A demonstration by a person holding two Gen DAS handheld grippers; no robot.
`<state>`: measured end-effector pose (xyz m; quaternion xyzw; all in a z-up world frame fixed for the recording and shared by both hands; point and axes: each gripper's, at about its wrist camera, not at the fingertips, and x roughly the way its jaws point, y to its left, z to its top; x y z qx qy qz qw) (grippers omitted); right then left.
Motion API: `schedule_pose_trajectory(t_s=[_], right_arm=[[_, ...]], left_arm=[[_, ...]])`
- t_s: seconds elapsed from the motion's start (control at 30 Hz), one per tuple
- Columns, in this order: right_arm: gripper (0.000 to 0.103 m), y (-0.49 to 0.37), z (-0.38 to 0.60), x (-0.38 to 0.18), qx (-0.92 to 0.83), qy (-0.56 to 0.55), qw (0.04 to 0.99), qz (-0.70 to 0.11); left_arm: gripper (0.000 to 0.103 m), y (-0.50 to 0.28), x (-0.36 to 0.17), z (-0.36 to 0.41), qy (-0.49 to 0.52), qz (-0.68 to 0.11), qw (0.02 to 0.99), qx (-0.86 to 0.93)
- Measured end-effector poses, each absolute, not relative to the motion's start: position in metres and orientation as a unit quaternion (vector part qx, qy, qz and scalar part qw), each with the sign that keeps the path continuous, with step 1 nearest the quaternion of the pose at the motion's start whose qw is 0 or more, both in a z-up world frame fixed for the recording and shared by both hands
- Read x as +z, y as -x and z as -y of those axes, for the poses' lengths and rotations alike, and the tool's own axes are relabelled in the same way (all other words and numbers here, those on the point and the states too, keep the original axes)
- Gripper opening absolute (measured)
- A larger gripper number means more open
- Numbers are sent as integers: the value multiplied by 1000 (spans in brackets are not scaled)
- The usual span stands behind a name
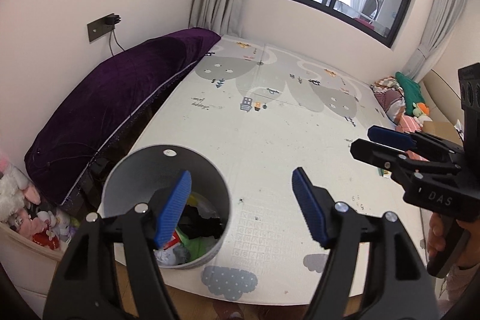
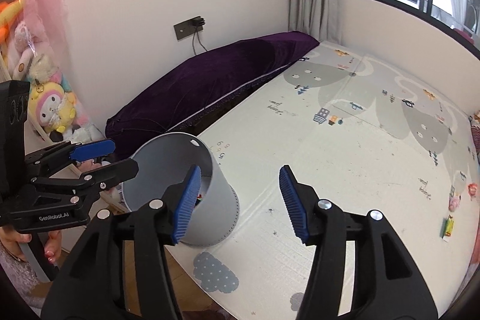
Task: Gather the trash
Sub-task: 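Move both tools back toward the pink yarn ball and plastic bag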
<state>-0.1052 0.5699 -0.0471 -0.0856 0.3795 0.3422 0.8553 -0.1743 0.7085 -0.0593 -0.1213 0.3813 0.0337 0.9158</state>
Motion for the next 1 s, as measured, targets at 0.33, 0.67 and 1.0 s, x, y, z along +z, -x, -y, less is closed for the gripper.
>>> schedule_pose_trajectory(t_s=[0.33, 0.67, 1.0], right_arm=[[83, 128, -400, -53, 219, 23, 900, -375], [89, 161, -159, -59, 96, -25, 921, -378], [89, 170, 1, -66, 11, -39, 919, -392]], left_arm=[[73, 147, -58, -568, 76, -385, 919, -46], [78, 138, -74, -360, 72, -395, 908, -123], [78, 109, -81, -204, 23, -421, 886, -192]])
